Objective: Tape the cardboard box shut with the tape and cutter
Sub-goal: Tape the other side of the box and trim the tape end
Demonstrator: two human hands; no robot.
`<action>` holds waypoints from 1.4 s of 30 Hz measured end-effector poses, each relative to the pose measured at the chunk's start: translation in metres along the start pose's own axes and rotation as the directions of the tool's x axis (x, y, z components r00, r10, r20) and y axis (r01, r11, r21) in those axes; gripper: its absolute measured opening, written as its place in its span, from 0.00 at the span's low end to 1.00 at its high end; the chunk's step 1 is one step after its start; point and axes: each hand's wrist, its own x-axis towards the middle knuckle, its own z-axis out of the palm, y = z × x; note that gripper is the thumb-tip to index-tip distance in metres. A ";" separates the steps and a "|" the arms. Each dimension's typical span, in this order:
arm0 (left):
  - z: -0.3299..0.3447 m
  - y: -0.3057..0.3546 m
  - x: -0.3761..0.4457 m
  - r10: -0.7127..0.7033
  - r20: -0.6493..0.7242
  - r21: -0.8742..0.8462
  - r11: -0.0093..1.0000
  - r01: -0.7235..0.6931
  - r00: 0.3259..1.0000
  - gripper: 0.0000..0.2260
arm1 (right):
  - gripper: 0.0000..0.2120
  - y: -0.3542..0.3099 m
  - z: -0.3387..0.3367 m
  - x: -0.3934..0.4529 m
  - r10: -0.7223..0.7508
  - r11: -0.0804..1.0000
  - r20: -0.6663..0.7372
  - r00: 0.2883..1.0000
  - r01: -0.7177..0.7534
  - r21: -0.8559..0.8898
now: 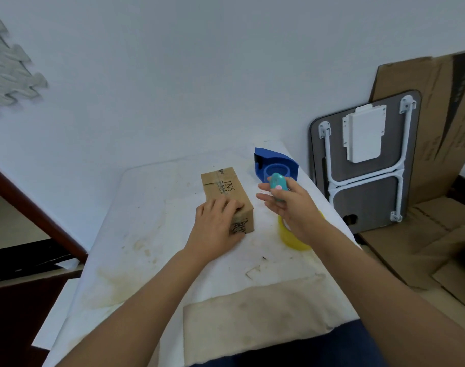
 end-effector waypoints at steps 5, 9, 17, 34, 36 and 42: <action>-0.010 0.008 0.011 -0.059 -0.009 -0.082 0.995 0.058 0.998 0.14 | 0.14 -0.014 -0.028 -0.011 -0.090 0.907 -0.191 0.978 0.002 -0.420; -0.020 0.020 0.018 -0.091 -0.106 -0.097 0.992 0.080 0.990 0.09 | 0.16 -0.010 -0.031 -0.025 -0.202 0.443 -0.094 0.975 0.005 -0.896; -0.022 0.044 -0.005 -0.023 -0.026 -0.505 0.863 0.007 0.999 0.08 | 0.18 0.011 -0.035 -0.051 0.004 -0.126 0.016 1.000 0.016 -0.992; -0.056 0.043 -0.009 -0.423 0.317 -0.845 0.280 0.455 0.849 0.19 | 0.03 0.006 -0.018 -0.082 -0.120 0.890 0.100 0.988 0.151 -0.430; -0.054 0.040 -0.010 -0.409 0.341 -0.844 0.264 0.467 0.847 0.22 | 0.05 0.011 -0.016 -0.086 -0.128 0.903 0.100 0.987 0.158 -0.400; -0.056 0.041 -0.014 -0.422 0.285 -0.834 0.333 0.440 0.860 0.17 | 0.05 0.021 -0.016 -0.093 -0.099 0.906 0.070 0.993 0.119 -0.406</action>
